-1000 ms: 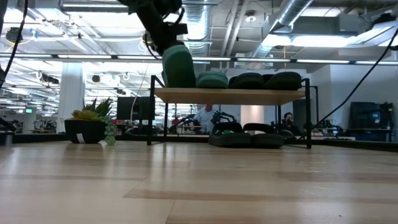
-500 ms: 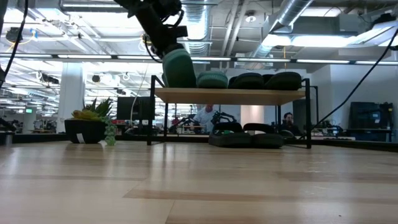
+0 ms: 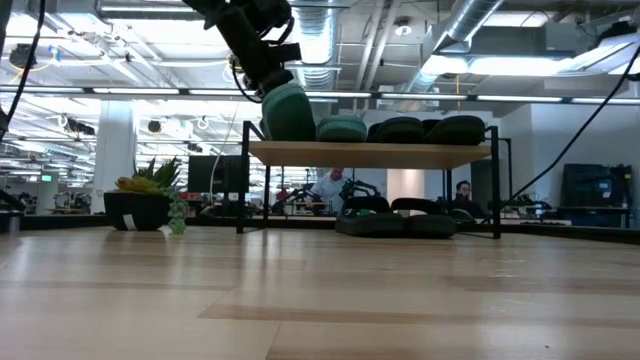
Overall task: Pick and place slides into the shelf
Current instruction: Put the green slipper on the shelf
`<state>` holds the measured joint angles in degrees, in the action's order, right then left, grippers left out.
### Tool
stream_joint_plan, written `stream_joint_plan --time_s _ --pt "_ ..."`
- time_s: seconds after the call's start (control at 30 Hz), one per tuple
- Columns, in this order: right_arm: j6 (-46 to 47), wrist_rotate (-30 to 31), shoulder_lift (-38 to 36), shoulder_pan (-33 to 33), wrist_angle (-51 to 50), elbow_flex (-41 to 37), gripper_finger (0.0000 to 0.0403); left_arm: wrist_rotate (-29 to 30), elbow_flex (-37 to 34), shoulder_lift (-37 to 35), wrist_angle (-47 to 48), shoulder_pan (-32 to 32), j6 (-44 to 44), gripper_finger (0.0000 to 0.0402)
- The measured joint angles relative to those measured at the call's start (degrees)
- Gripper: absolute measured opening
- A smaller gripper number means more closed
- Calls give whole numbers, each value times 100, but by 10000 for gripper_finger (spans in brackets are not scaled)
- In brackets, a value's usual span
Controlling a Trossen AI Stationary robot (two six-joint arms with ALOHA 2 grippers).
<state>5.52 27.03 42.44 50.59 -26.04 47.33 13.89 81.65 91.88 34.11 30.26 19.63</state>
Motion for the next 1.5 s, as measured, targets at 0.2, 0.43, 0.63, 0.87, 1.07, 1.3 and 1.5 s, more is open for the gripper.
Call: stream_joint_plan --time_s 0.2,0.43,0.63,0.87,1.07,1.3,1.5 --pt "-53 2 0 0 -3 0 122 279 0 2 112 -116 368 0" --pt "-103 2 0 0 -3 0 122 286 -2 4 135 -138 476 0" --pt "-105 2 0 -1 -5 0 122 193 -2 4 240 -135 478 0" --pt "-103 2 0 0 -5 0 122 427 2 10 125 -142 432 0" --pt "-107 2 0 0 -5 0 122 461 7 11 107 -144 346 22" --pt "-107 2 0 -2 -5 0 122 507 7 13 111 -157 329 61" --pt "-107 2 0 -1 -5 0 122 834 7 4 90 -305 430 84"
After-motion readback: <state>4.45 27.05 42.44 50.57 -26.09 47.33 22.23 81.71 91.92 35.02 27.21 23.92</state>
